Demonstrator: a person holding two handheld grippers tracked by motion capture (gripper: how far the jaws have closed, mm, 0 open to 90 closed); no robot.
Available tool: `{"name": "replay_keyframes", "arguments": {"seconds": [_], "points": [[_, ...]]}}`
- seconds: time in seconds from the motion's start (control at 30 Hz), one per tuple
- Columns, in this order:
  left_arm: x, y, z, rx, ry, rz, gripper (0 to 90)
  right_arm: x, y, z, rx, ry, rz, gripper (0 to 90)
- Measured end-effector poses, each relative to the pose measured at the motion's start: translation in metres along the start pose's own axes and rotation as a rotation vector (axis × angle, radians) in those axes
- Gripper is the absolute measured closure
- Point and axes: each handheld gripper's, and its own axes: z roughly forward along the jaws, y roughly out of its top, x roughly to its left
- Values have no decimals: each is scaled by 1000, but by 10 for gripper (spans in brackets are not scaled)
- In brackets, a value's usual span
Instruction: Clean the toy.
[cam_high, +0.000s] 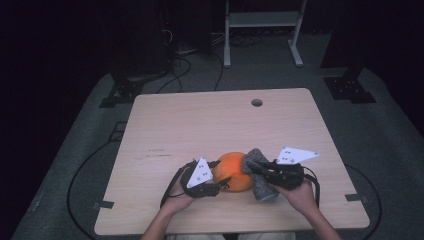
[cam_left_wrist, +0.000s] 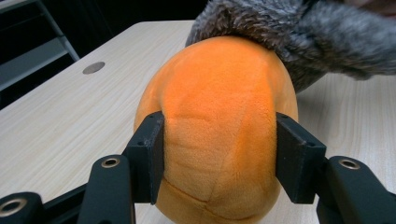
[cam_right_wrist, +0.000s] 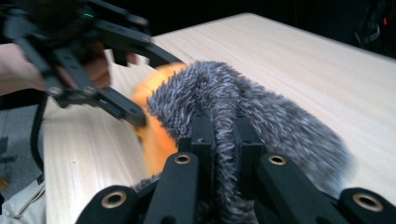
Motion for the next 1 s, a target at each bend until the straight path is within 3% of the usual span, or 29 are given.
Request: {"name": "replay_keyframes", "arguments": {"seconds": [0.07, 0.13, 0.17, 0.23, 0.3, 0.33, 0.4, 0.43, 0.47, 0.57, 0.67, 0.73, 0.77, 0.9, 0.93, 1.0], "points": [[1, 0, 0, -1, 1, -1, 416, -2, 0, -5, 7, -38, 2, 815], [0, 0, 1, 1, 4, 6, 415, 6, 9, -10, -36, -3, -17, 816], [-2, 1, 2, 1, 4, 14, 415, 6, 9, -10, -36, -3, -17, 816], [-5, 3, 3, -2, 0, 42, 414, 16, 16, -6, -37, 10, -62, 815], [-7, 3, 4, 3, 3, 48, 399, 21, 16, 1, -9, 6, -92, 815], [-6, 3, 6, 9, 8, 25, 357, 21, 14, 5, 9, 0, -94, 815], [-2, 1, 8, 6, 3, -62, 238, 14, 8, 7, 15, 5, -61, 815], [0, 1, 9, 3, -8, -90, 227, 11, 7, 7, 19, 0, -48, 816], [-1, 0, 9, -2, -6, -85, 249, 10, 6, 6, 21, -2, -41, 816], [-9, 3, 12, -10, 18, -11, 365, 17, 13, 2, 28, -27, -66, 815], [-18, 6, 11, 10, 16, 105, 391, 33, 22, 6, 17, 14, -115, 816], [-18, 4, 10, 29, 20, 133, 401, 39, 23, 12, 39, 13, -150, 815], [-16, 2, 9, 33, 20, 129, 413, 38, 22, 14, 38, 9, -156, 815], [-5, -9, 7, 57, 12, 65, 419, 15, 15, 8, 30, -32, -50, 816], [-3, -9, 6, 50, 8, 29, 398, 10, 11, 7, 36, -34, -21, 816], [3, -4, 6, 25, -23, -68, 239, 5, 6, 8, 26, -14, 31, 817]]}}
